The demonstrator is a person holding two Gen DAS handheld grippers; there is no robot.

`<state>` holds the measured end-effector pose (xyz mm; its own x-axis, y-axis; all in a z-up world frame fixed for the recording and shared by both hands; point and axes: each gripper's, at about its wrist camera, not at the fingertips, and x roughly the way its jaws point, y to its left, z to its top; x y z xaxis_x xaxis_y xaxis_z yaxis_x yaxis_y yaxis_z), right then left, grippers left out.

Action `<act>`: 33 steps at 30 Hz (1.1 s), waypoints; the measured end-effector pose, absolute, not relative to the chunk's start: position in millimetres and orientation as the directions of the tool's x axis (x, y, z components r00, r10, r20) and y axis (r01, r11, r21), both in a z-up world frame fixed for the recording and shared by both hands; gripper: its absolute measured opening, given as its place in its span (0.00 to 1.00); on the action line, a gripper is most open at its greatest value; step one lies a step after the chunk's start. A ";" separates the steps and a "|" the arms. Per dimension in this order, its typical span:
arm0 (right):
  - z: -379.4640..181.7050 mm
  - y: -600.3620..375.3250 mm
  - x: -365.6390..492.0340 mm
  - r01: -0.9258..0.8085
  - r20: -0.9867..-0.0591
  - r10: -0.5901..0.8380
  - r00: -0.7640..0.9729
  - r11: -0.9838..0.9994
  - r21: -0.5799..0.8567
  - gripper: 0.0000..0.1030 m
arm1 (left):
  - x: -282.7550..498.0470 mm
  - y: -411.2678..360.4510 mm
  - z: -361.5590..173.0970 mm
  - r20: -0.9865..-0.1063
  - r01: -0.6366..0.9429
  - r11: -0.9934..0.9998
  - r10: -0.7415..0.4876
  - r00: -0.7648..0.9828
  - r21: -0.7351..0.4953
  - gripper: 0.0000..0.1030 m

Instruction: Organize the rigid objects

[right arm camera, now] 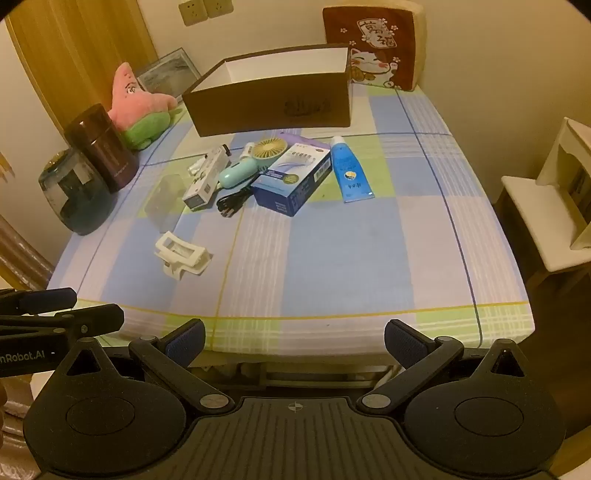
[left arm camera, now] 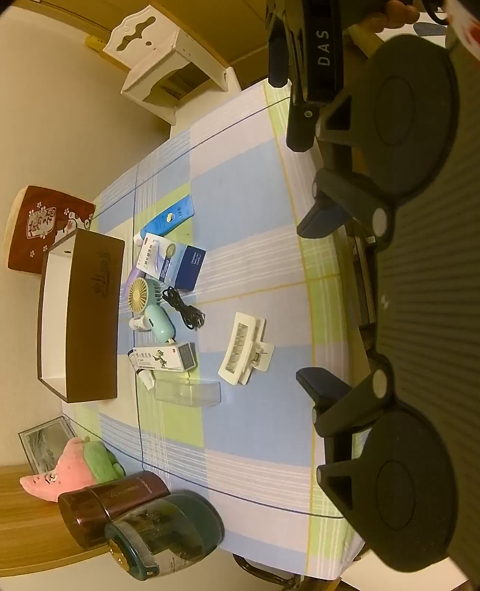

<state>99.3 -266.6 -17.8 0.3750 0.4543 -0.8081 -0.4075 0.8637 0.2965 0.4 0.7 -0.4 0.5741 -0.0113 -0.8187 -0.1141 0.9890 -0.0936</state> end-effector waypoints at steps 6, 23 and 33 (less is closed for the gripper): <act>-16.6 -267.2 98.6 -0.410 -0.805 0.457 0.378 0.862 0.297 1.00 | -1.0 4.7 4.6 -0.821 -0.110 0.989 -0.018 0.571 -0.098 0.73; -13.2 -266.5 99.4 -0.413 -0.803 0.458 0.381 0.861 0.295 1.00 | 0.4 2.3 -0.1 -0.820 -0.110 0.990 -0.013 0.572 -0.092 0.73; -13.1 -267.0 99.3 -0.413 -0.803 0.458 0.381 0.861 0.295 1.00 | 0.8 2.0 0.0 -0.820 -0.112 0.989 -0.012 0.572 -0.092 0.73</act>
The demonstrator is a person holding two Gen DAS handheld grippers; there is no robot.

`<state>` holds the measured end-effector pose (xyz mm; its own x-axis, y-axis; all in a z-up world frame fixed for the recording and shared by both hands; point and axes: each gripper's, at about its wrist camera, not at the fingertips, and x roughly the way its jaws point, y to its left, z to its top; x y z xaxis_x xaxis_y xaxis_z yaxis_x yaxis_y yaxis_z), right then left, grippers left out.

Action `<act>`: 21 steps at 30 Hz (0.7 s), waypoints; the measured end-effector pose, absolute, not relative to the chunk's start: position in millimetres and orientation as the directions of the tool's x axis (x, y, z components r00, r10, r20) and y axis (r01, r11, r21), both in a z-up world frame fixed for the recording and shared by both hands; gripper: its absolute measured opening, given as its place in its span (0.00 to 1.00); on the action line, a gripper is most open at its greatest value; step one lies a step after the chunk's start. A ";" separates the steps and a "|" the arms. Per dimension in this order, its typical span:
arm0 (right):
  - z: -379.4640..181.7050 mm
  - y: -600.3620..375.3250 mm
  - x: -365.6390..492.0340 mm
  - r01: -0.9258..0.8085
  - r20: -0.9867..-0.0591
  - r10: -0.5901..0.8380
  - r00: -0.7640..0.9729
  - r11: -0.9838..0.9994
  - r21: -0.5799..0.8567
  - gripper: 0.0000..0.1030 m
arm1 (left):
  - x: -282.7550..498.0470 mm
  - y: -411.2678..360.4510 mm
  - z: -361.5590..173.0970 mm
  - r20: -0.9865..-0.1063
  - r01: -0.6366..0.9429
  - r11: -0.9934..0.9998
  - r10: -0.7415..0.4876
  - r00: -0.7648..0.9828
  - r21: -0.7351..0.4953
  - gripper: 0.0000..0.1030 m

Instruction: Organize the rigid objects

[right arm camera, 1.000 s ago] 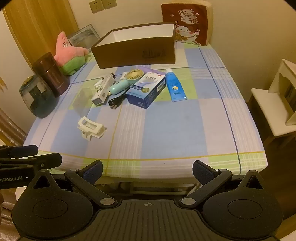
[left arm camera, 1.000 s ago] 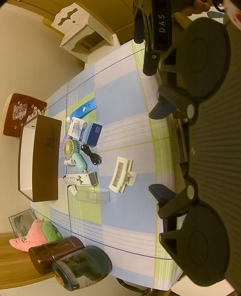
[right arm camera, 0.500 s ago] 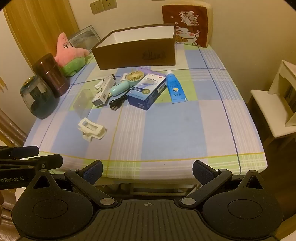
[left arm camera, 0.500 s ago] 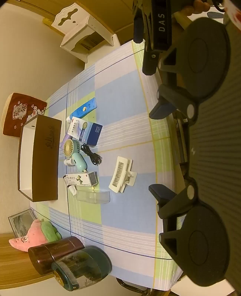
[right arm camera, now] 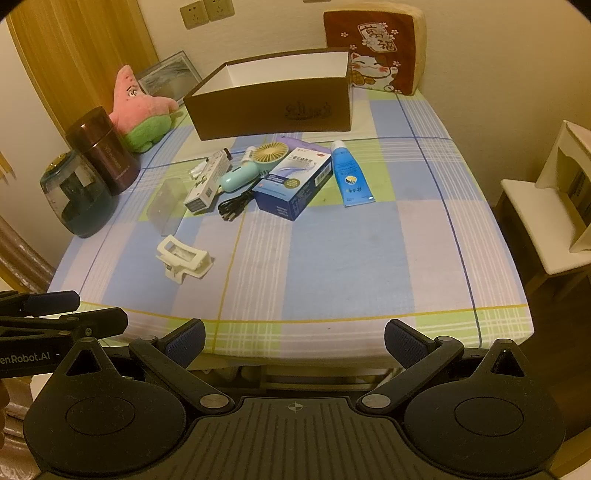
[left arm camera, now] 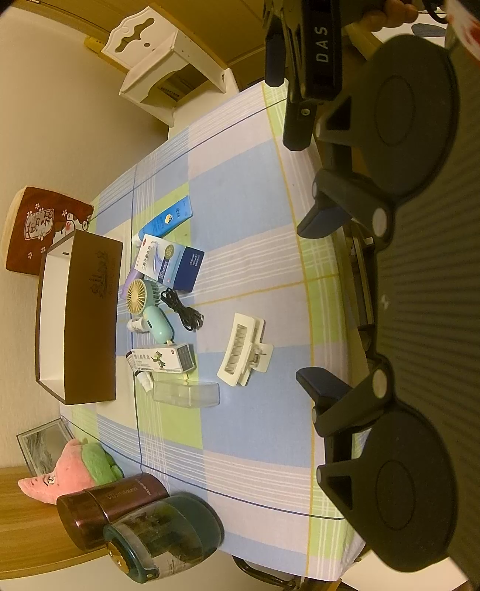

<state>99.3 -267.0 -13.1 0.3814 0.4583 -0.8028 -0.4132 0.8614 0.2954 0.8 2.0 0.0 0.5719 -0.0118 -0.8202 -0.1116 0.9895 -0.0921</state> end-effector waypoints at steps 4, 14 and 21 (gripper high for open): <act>-12.6 -267.7 98.3 -0.413 -0.801 0.460 0.383 0.861 0.296 1.00 | 0.8 2.0 0.0 -0.820 -0.111 0.989 -0.012 0.572 -0.092 0.73; -11.6 -267.3 98.1 -0.413 -0.801 0.459 0.385 0.861 0.295 1.00 | 0.8 1.9 0.2 -0.820 -0.112 0.989 -0.011 0.572 -0.092 0.73; -9.9 -267.2 97.8 -0.414 -0.799 0.461 0.386 0.861 0.297 1.00 | 1.0 2.1 0.3 -0.820 -0.112 0.989 -0.012 0.572 -0.092 0.73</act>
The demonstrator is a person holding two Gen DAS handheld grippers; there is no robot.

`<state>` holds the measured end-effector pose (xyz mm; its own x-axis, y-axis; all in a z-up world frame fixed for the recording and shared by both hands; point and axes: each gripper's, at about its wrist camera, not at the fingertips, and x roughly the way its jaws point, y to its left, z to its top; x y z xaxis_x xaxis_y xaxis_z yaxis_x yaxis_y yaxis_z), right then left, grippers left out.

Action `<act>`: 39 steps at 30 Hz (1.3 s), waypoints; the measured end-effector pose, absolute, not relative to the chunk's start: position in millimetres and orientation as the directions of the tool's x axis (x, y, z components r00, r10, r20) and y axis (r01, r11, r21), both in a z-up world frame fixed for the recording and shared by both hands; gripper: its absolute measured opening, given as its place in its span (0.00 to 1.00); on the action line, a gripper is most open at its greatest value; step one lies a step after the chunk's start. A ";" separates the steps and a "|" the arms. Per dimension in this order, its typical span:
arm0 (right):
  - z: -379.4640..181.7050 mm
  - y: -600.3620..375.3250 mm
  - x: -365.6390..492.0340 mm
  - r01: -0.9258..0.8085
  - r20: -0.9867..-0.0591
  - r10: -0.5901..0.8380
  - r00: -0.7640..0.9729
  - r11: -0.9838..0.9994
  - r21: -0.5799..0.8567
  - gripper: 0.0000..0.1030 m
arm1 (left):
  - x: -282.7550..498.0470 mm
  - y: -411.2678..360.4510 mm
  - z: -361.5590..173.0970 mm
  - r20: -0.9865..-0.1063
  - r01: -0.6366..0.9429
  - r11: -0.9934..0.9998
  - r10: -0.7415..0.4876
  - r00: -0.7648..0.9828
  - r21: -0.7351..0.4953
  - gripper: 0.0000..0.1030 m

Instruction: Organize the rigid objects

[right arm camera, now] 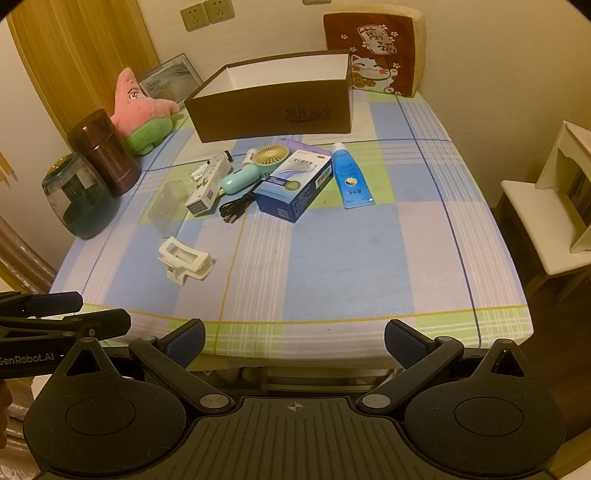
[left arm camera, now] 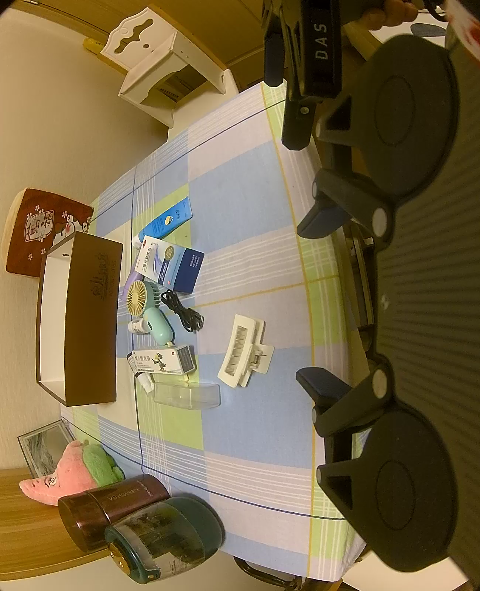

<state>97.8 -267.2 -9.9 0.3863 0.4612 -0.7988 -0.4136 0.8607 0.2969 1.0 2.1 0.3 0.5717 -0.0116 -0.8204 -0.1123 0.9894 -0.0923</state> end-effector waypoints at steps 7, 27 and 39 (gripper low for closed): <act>-10.1 -267.5 97.7 -0.414 -0.799 0.461 0.387 0.861 0.296 1.00 | 0.8 1.9 0.3 -0.820 -0.112 0.989 -0.011 0.572 -0.092 0.73; -10.4 -267.2 98.3 -0.414 -0.798 0.462 0.387 0.860 0.297 1.00 | 0.7 2.0 0.2 -0.820 -0.112 0.989 -0.012 0.572 -0.092 0.73; -10.7 -263.8 97.5 -0.413 -0.801 0.461 0.381 0.860 0.299 1.00 | 5.2 0.0 -0.4 -0.824 -0.114 0.989 -0.011 0.567 -0.091 0.73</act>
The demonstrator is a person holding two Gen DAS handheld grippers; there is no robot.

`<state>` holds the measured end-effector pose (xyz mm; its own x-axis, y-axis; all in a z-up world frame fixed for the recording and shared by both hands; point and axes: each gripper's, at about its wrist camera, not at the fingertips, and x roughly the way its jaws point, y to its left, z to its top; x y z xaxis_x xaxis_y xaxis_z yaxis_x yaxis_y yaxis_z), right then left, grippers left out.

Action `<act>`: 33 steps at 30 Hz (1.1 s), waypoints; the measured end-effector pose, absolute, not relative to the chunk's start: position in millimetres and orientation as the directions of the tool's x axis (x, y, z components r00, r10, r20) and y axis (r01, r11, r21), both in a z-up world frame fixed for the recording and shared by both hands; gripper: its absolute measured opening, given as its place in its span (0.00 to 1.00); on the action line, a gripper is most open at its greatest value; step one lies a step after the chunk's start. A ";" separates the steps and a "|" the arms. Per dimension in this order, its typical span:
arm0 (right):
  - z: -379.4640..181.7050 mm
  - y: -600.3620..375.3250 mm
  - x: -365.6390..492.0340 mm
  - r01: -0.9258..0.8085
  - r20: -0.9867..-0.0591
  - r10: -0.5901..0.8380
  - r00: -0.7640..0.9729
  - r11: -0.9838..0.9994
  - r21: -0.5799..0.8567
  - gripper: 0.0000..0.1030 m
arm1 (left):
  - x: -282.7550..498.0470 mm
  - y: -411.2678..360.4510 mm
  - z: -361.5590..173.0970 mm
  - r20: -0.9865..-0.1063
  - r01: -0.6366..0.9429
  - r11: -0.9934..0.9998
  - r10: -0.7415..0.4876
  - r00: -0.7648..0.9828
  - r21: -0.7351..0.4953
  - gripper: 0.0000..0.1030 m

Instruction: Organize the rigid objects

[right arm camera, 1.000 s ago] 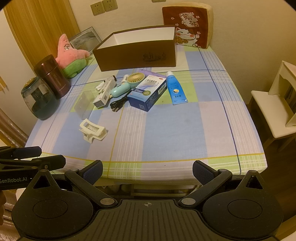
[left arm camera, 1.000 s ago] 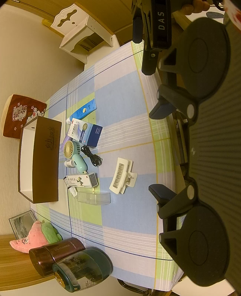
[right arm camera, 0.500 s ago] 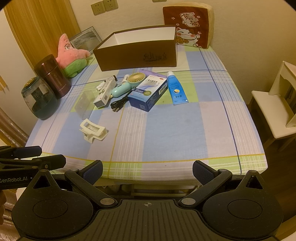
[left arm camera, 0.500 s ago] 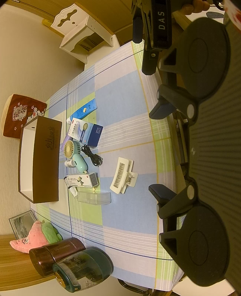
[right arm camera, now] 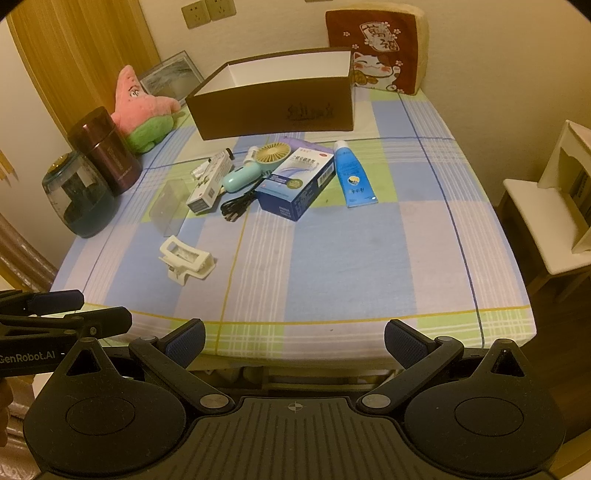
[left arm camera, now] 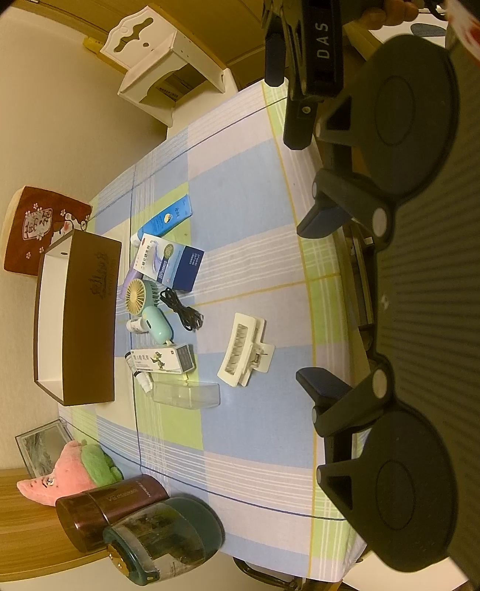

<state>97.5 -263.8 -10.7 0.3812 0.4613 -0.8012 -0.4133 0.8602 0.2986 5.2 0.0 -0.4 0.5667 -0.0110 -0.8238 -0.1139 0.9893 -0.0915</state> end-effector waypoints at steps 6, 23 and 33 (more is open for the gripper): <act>-15.2 -263.3 100.6 -0.409 -0.804 0.465 0.372 0.859 0.308 1.00 | 10.0 0.6 -7.5 -0.830 -0.114 0.989 -0.016 0.557 -0.096 0.73; -38.3 -260.3 127.2 -0.404 -0.776 0.512 0.369 0.840 0.362 1.00 | 42.8 14.1 -35.8 -0.822 -0.126 0.988 -0.002 0.570 -0.090 0.73; -51.2 -255.3 151.7 -0.382 -0.776 0.511 0.369 0.845 0.375 1.00 | 71.0 25.4 -53.5 -0.830 -0.188 0.978 0.030 0.557 -0.091 0.73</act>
<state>151.7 -255.3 -51.2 0.3692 0.5111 -0.7762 -0.3819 0.8449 0.3747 71.0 25.4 -53.5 0.5575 0.0301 -0.8297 -0.1882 0.9779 -0.0910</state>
